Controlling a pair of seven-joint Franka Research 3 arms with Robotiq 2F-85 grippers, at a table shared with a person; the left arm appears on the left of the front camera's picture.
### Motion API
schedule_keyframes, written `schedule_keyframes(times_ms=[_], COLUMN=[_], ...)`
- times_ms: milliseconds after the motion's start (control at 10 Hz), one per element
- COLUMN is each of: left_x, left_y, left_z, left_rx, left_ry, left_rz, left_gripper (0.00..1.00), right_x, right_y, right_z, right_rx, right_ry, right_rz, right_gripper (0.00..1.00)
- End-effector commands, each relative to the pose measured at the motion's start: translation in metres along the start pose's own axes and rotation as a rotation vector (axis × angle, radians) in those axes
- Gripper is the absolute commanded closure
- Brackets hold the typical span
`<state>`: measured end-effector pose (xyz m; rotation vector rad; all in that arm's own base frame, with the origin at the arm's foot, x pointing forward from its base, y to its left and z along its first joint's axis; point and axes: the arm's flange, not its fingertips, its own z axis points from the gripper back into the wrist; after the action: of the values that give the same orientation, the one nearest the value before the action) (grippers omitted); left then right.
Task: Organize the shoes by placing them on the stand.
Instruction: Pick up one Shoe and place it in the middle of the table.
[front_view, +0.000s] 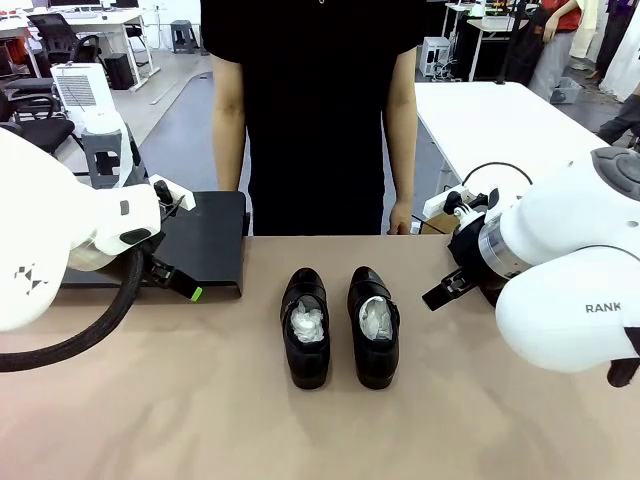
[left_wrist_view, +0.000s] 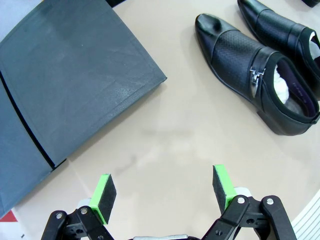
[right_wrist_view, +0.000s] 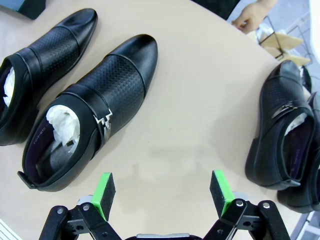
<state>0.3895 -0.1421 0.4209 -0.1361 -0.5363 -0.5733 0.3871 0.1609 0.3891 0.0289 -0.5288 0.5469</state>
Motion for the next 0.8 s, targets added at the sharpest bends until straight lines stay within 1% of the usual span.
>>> schedule_keyframes(times_ms=[0, 100, 200, 300, 400, 500, 700], left_x=[0.000, 0.000, 0.000, 0.000, -0.001, -0.004, -0.013], left_y=[0.000, 0.007, 0.017, 0.028, 0.041, 0.057, 0.088], left_z=[0.000, 0.024, 0.046, 0.062, 0.077, 0.094, 0.120], left_rx=[0.000, 0.011, 0.015, -0.009, -0.052, -0.096, -0.162], left_ry=[0.000, -0.008, -0.025, -0.042, -0.038, -0.060, -0.095], left_rz=[0.000, 0.009, 0.030, 0.059, 0.089, 0.125, 0.162], left_gripper=[0.00, 0.00, 0.00, 0.00, 0.00, 0.00, 0.00], right_x=[0.001, 0.003, 0.006, 0.009, 0.010, 0.007, -0.003], right_y=[-0.006, -0.017, -0.031, -0.049, -0.067, -0.085, -0.118], right_z=[0.008, 0.025, 0.045, 0.066, 0.086, 0.104, 0.120], right_rx=[0.002, 0.047, 0.083, 0.127, 0.177, 0.227, 0.304], right_ry=[-0.008, -0.001, -0.027, -0.061, -0.081, -0.103, -0.095], right_rz=[-0.001, -0.027, -0.063, -0.092, -0.117, -0.148, -0.196], right_gripper=[0.00, 0.00, 0.00, 0.00, 0.00, 0.00, 0.00])
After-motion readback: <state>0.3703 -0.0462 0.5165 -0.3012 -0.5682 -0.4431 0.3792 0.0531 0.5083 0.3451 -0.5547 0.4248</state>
